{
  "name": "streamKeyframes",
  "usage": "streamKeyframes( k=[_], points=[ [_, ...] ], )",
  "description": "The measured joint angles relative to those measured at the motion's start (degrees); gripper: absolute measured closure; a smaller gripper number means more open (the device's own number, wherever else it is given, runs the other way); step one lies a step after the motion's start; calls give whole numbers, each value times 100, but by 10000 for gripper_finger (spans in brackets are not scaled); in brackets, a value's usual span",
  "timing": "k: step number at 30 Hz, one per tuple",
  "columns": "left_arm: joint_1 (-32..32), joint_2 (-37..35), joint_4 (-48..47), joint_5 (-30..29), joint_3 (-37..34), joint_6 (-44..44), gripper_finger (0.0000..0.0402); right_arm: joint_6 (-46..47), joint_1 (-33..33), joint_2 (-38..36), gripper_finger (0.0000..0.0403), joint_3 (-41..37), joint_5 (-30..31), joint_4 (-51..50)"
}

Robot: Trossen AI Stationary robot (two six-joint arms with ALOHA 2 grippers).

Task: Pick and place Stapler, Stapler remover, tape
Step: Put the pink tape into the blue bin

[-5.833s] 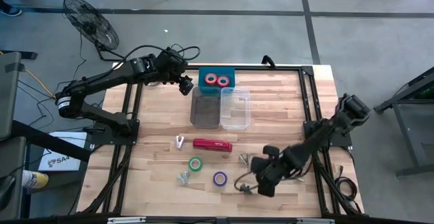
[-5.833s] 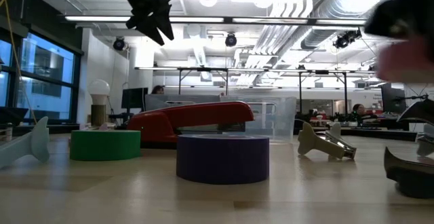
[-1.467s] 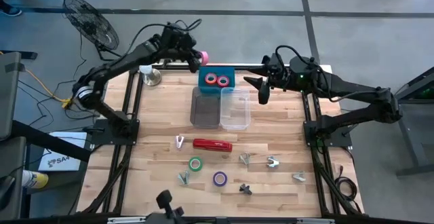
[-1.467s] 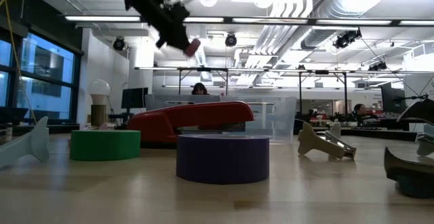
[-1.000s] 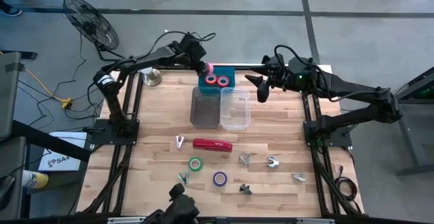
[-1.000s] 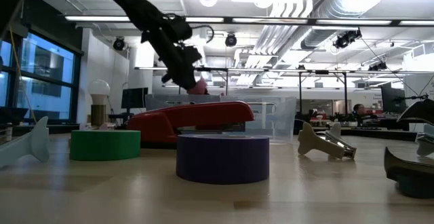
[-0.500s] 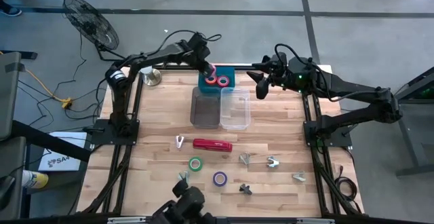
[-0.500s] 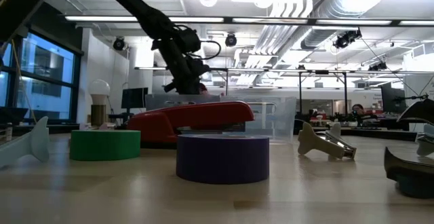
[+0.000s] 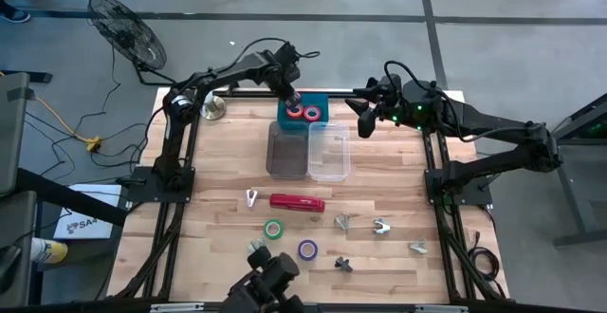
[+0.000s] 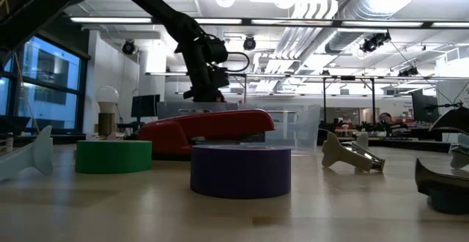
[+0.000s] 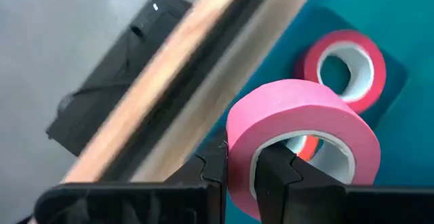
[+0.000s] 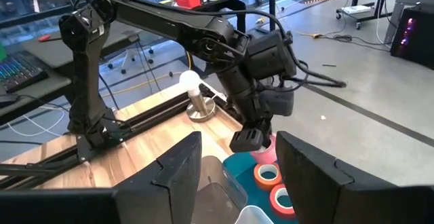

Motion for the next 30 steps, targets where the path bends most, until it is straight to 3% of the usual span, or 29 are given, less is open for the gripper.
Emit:
streamKeyframes(
  k=[18,30],
  points=[
    [-40,278,-235,145,-38,-98,366,131,0,9,221,0,35,-9],
    [-46,286,-116,124,-38,35,335,133,0,10,221,0,41,-76]
  ],
)
